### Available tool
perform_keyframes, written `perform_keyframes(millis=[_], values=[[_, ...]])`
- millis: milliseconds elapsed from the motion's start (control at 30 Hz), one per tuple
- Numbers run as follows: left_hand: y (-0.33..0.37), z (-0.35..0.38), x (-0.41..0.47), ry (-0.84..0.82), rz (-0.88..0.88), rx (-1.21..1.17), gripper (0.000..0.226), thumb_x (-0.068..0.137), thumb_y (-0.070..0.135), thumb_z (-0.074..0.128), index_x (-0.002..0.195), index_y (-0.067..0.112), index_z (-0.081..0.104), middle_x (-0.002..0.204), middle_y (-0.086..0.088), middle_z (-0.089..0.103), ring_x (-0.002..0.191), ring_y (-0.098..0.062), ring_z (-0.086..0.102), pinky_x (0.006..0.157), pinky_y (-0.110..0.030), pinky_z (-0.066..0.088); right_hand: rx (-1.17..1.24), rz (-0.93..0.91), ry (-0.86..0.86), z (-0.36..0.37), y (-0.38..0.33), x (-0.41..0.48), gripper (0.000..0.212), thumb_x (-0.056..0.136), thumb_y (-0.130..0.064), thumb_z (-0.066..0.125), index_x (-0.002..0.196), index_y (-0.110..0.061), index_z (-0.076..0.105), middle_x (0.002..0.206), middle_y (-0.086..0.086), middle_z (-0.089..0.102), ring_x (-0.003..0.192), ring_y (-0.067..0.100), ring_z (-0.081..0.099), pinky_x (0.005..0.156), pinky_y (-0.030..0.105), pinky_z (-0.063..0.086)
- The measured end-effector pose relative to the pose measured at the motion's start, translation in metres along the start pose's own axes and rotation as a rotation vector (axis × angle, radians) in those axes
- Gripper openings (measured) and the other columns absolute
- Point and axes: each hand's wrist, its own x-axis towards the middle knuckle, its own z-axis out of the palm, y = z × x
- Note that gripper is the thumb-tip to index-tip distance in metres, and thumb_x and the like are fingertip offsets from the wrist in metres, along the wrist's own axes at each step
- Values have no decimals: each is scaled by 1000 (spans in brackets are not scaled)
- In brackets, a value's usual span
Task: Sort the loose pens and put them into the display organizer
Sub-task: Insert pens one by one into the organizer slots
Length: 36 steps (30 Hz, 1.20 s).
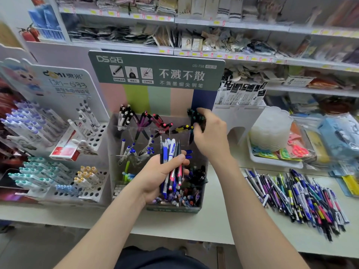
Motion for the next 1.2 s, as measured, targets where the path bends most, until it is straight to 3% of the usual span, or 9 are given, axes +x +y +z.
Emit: perform_keyframes(millis=[133, 233, 367, 500, 600, 800, 1000, 1067, 1200], values=[[4, -12, -1, -48, -17, 25, 37, 96, 25, 71, 128, 7, 69, 118, -13, 78, 93, -20, 76, 67, -31, 60, 12, -12, 261, -4, -1, -15, 40, 92, -2, 68, 132, -7, 69, 123, 7, 73, 115, 23, 66, 102, 10, 37], [7, -20, -4, -78, -31, 52, 34, 91, 26, 73, 115, 1, 74, 114, -15, 79, 91, -19, 77, 63, -31, 61, 114, -9, 358, -4, -11, -43, 21, 92, -7, 70, 110, -15, 77, 98, -4, 75, 87, 13, 66, 81, 17, 49], [11, -29, -4, -79, -36, 38, 40, 92, 34, 71, 111, -2, 72, 98, -11, 78, 79, -18, 73, 60, -31, 60, 223, 144, 272, 8, -26, -77, 11, 95, -14, 71, 96, -22, 80, 83, -11, 74, 74, 10, 66, 69, 19, 50], [15, -37, -5, -129, -45, 14, 33, 99, 34, 65, 108, 2, 67, 90, -8, 74, 67, -17, 66, 55, -30, 57, 501, 425, -141, 25, -32, -86, 20, 102, -39, 68, 96, -26, 82, 81, -11, 75, 79, 16, 72, 80, 39, 62], [18, -42, -8, -142, -41, 43, 31, 98, 31, 66, 109, 3, 70, 98, -12, 75, 72, -19, 71, 60, -30, 59, 786, 612, -228, 27, -48, -91, 21, 104, -31, 68, 95, -18, 81, 66, 3, 65, 58, 27, 65, 59, 47, 64], [27, -55, -12, -33, -73, -95, 44, 93, 30, 72, 126, 3, 65, 117, -18, 77, 85, -25, 75, 64, -36, 63, 694, 356, 259, 30, -70, -76, 24, 116, -34, 40, 113, -24, 63, 71, 6, 70, 63, 35, 70, 58, 42, 58], [36, -76, -9, -11, -57, -133, 51, 97, 42, 68, 131, 5, 66, 105, -11, 72, 81, -21, 68, 67, -36, 59, 128, 179, -13, 18, -74, -38, 29, 105, -18, 49, 127, -23, 66, 71, -7, 65, 70, 5, 61, 71, 27, 52], [40, -78, -10, -10, -54, -130, 53, 99, 47, 64, 133, 6, 65, 96, -6, 69, 76, -19, 65, 64, -35, 58, 144, 214, -79, 18, -83, -28, 28, 103, -15, 52, 126, -21, 66, 75, -11, 64, 70, -1, 59, 63, 13, 42], [41, -78, -10, -30, -34, -123, 57, 102, 60, 51, 123, 9, 65, 84, -2, 62, 66, -16, 58, 59, -29, 53, 259, 329, -205, 31, -102, -30, 15, 102, -28, 58, 105, -24, 72, 68, -12, 66, 58, 0, 58, 57, 20, 44]])
